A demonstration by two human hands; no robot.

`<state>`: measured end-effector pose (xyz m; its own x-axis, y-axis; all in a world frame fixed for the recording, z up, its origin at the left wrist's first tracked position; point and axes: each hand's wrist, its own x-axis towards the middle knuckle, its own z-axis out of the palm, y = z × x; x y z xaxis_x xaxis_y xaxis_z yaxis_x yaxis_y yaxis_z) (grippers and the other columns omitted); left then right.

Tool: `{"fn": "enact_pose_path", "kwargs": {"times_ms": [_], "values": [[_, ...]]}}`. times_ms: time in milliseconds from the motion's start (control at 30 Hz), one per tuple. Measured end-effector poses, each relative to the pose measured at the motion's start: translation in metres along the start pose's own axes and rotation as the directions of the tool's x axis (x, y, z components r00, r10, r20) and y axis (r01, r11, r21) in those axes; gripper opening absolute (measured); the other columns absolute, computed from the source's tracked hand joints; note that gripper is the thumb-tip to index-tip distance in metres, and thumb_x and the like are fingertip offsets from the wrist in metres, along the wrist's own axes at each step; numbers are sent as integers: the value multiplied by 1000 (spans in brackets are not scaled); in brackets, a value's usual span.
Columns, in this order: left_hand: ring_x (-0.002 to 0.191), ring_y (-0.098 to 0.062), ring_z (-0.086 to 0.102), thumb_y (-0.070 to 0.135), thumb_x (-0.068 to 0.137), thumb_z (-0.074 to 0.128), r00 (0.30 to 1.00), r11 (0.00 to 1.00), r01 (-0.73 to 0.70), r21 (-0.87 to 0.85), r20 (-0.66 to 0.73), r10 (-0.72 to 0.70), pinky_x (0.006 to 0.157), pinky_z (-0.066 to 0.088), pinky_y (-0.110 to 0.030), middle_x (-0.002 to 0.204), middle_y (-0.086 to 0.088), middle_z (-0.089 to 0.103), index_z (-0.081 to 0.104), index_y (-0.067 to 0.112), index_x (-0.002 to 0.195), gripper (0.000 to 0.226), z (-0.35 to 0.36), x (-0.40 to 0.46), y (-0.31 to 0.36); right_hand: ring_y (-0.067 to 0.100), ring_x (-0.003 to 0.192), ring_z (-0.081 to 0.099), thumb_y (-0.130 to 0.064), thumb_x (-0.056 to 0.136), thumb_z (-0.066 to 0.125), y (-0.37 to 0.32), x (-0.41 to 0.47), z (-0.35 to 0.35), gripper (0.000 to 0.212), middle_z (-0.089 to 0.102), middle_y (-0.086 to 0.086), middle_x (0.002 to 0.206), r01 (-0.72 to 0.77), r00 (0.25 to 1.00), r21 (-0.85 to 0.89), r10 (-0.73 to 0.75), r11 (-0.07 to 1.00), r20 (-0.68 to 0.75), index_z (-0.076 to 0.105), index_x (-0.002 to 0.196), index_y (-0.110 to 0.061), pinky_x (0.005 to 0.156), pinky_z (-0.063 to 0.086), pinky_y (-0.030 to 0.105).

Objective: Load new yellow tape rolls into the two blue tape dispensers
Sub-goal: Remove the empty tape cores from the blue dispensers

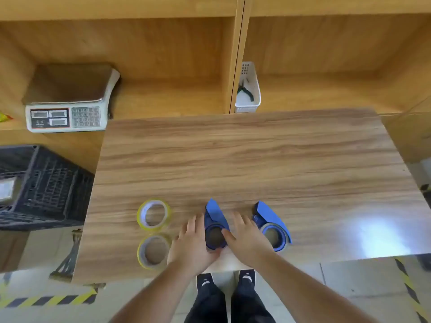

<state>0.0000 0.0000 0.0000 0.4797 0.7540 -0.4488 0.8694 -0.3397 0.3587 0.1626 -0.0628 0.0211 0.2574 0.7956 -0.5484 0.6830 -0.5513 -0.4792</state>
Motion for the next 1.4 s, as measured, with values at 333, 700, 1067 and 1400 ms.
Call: {"fn": "enact_pose_path", "kwargs": {"times_ms": [333, 700, 1067, 1400], "values": [[133, -23, 45, 49, 81, 73, 996, 993, 81, -85, 55, -77, 95, 54, -39, 147, 1, 38, 17, 21, 155, 96, 56, 21, 6, 30, 122, 58, -35, 101, 48, 27, 24, 34, 55, 50, 7, 146, -66, 992, 38, 62, 997, 112, 29, 152, -25, 95, 52, 46], [131, -23, 49, 32, 85, 74, 997, 998, 52, -41, 67, -49, 91, 56, -37, 145, 1, 42, 18, 25, 154, 89, 53, 18, -7, 29, 104, 64, -34, 104, 38, 41, 25, 34, 47, 56, 6, 135, -99, 994, -9, 99, 995, 52, 29, 150, -29, 72, 49, 38], [135, -21, 46, 33, 85, 74, 998, 999, 22, -50, 64, -19, 95, 54, -35, 152, 5, 38, 18, 26, 155, 91, 49, 17, -10, 29, 116, 59, -37, 104, 40, 43, 27, 29, 44, 55, 7, 138, -94, 995, -19, 95, 995, 41, 37, 147, -23, 79, 51, 40], [136, -14, 40, 39, 79, 73, 999, 995, -23, -101, -27, 20, 109, 41, -32, 146, 12, 46, 29, 32, 151, 85, 42, 7, -12, 26, 124, 55, -37, 104, 38, 30, 22, 17, 47, 50, 4, 145, -68, 995, 75, 62, 995, 79, 35, 150, -30, 95, 50, 42]]}}
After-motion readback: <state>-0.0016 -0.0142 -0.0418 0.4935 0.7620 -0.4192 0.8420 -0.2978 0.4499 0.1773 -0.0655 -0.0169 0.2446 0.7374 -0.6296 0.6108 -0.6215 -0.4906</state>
